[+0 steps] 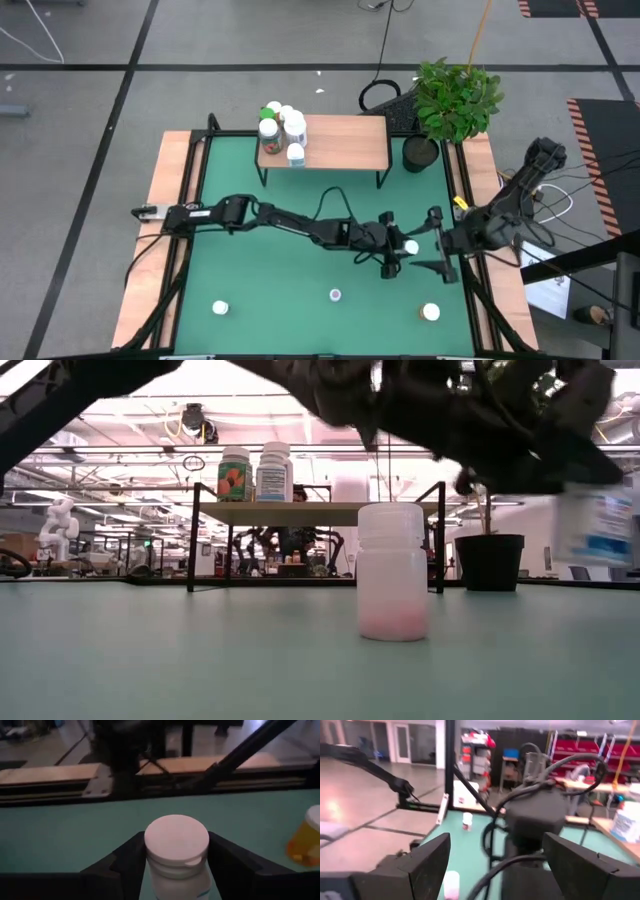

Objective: Pick and place medicine bottles onto shelf by color
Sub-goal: Put the blue bottle on the shelf

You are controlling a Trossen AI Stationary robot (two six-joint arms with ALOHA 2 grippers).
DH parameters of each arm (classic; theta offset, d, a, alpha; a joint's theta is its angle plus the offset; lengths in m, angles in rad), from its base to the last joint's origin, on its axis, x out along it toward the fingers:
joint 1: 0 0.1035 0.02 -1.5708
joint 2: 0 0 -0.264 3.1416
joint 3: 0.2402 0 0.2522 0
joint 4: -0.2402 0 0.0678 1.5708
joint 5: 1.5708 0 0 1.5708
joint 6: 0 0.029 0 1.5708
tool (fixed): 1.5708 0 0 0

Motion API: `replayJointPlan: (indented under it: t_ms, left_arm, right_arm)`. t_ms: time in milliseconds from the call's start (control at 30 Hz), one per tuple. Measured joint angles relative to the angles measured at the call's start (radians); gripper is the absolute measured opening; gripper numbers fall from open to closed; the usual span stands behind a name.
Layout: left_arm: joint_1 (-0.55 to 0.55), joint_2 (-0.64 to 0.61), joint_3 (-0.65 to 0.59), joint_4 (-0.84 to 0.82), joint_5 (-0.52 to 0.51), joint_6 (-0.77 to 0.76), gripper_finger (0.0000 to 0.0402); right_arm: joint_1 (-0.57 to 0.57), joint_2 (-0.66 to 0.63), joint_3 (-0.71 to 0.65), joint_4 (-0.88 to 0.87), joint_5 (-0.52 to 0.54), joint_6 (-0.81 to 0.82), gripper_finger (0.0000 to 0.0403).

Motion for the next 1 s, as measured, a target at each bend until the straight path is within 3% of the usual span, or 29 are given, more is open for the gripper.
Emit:
replayJointPlan:
  t_ms: [300,600,1000]
  left_arm:
    - [0.053,-0.227,0.0,-0.332,-0.145,0.032,0.0182]
    - [0.145,-0.396,0.0,-0.58,-0.339,0.009,0.0184]
    - [0.355,-0.437,-0.004,-0.691,-0.359,-0.029,0.0186]
  right_arm:
    - [0.087,-0.035,0.0,0.095,-0.001,-0.121,0.0312]
    - [0.123,-0.031,0.0,0.086,0.037,-0.136,0.0312]
    - [0.161,-0.026,-0.004,0.084,0.09,-0.133,0.0312]
